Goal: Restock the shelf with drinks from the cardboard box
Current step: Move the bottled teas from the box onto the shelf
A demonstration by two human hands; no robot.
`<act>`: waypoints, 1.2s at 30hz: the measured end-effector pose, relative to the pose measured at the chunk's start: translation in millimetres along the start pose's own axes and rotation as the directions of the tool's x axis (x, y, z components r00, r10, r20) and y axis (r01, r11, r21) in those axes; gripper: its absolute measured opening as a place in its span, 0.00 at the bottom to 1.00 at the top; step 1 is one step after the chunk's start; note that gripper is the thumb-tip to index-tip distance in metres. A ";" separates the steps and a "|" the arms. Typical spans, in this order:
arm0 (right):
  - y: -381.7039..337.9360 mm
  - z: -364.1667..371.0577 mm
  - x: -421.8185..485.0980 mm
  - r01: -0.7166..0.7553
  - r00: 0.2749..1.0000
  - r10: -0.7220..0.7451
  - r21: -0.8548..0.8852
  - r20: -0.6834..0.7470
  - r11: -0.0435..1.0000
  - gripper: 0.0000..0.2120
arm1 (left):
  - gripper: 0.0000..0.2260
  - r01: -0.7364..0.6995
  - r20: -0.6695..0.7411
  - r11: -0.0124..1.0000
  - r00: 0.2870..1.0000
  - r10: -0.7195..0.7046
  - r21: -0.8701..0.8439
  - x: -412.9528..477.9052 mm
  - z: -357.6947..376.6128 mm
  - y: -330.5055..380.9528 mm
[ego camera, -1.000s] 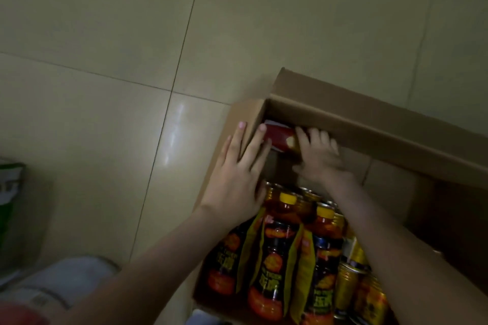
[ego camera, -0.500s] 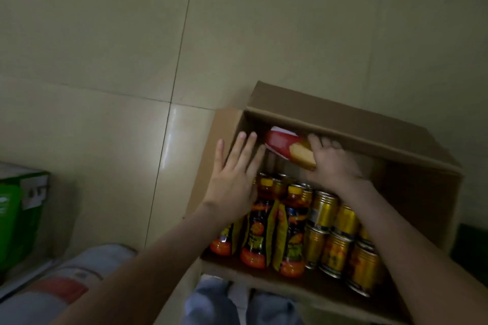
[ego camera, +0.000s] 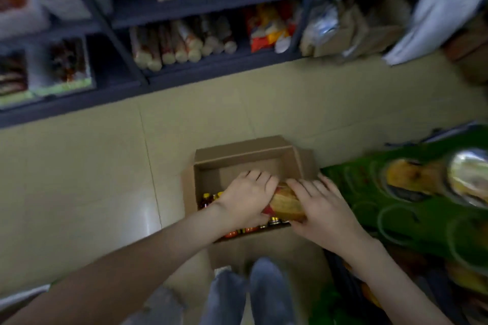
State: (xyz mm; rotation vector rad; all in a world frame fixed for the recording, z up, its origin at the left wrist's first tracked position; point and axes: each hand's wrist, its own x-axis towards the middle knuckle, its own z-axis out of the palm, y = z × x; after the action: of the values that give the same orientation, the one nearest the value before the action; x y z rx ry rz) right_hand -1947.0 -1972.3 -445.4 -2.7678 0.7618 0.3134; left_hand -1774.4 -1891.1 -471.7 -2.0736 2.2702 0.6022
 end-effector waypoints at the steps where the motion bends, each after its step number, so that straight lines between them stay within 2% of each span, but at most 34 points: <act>1: -3.5 -16.9 -23.5 -0.013 0.996 0.013 0.005 -0.087 1.000 0.41 | 0.32 0.034 -0.009 0.998 0.999 -0.034 -0.047 -6.7 -16.6 17.9; 3: -10.7 -49.1 -73.1 -0.094 0.954 0.104 0.051 -0.282 0.994 0.43 | 0.32 0.140 -0.008 0.956 0.989 -0.147 -0.258 -23.7 -50.3 58.6; 5: -17.7 -75.3 -125.1 -0.198 0.849 0.260 0.180 -0.459 0.964 0.42 | 0.30 0.235 0.023 0.811 0.964 -0.265 -0.536 -40.9 -81.5 97.7; 7: -25.9 -94.1 -174.3 -0.220 0.727 0.432 0.415 -0.534 0.883 0.37 | 0.29 0.246 0.065 0.644 0.954 -0.291 -0.724 -58.6 -111.3 137.7; 8: -31.0 -103.8 -197.4 -0.192 0.694 0.511 0.553 -0.507 0.810 0.34 | 0.30 0.224 0.087 0.568 0.962 -0.258 -0.792 -66.5 -122.4 158.5; 10: -42.4 -122.0 -242.8 -0.114 0.711 0.594 0.772 -0.376 0.625 0.28 | 0.32 0.155 0.099 0.439 0.984 -0.147 -0.885 -83.8 -139.9 202.5; 11: -47.0 -130.4 -267.0 -0.071 0.730 0.596 0.830 -0.334 0.553 0.25 | 0.29 0.115 0.090 0.396 0.993 -0.082 -0.911 -94.4 -149.0 227.2; 14: -56.8 -157.9 -347.8 0.090 0.767 0.560 0.916 -0.314 0.390 0.18 | 0.14 -0.008 0.014 0.299 0.997 0.071 -0.954 -130.4 -165.4 308.8; 16: -59.7 -174.1 -406.7 0.174 0.751 0.564 0.927 -0.344 0.333 0.18 | 0.15 -0.064 -0.035 0.219 0.991 0.130 -0.974 -152.1 -169.2 363.9; 19: -56.1 -195.8 -487.8 0.229 0.706 0.577 0.904 -0.410 0.362 0.17 | 0.19 -0.135 -0.103 0.131 0.969 0.223 -0.982 -170.4 -176.3 441.5; 22: -48.2 -218.0 -551.2 0.233 0.650 0.609 0.882 -0.455 0.411 0.21 | 0.20 -0.217 -0.163 0.170 0.945 0.284 -0.961 -171.4 -192.6 505.1; 24: -46.2 -233.3 -584.0 0.213 0.601 0.627 0.856 -0.495 0.471 0.24 | 0.26 -0.281 -0.204 0.210 0.923 0.325 -0.937 -167.2 -205.0 543.0; 27: -40.6 -253.7 -626.4 0.146 0.487 0.682 0.821 -0.546 0.552 0.32 | 0.30 -0.366 -0.252 0.217 0.871 0.421 -0.905 -160.6 -227.8 598.0; 29: -33.2 -266.3 -653.4 0.131 0.377 0.720 0.803 -0.583 0.582 0.35 | 0.31 -0.471 -0.292 0.292 0.821 0.491 -0.832 -154.7 -248.2 633.0; 31: -27.0 -278.5 -678.9 0.133 0.265 0.738 0.781 -0.621 0.610 0.37 | 0.33 -0.591 -0.318 0.450 0.776 0.545 -0.670 -151.8 -271.3 663.3; 32: -24.1 -284.6 -690.7 0.141 0.210 0.738 0.767 -0.641 0.626 0.36 | 0.34 -0.678 -0.369 0.499 0.723 0.584 -0.540 -151.1 -282.9 675.8; 33: -21.6 -291.3 -702.4 0.141 0.154 0.729 0.745 -0.667 0.652 0.36 | 0.35 -0.768 -0.432 0.493 0.639 0.637 -0.408 -151.9 -294.1 687.2; 35: -17.1 -304.8 -723.5 0.112 0.056 0.687 0.689 -0.724 0.716 0.36 | 0.34 -0.895 -0.582 0.390 0.438 0.685 -0.216 -153.9 -314.7 707.0; 36: -13.6 -311.2 -733.6 0.099 0.016 0.667 0.665 -0.745 0.740 0.37 | 0.30 -0.930 -0.662 0.336 0.347 0.665 -0.149 -147.3 -322.9 716.6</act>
State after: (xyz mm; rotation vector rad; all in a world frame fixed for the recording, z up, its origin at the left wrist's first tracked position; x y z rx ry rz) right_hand -2512.9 -1708.4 49.9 -1.7117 1.4108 -1.7489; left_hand -2364.5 -1806.0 61.4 -0.8812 3.9022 0.7985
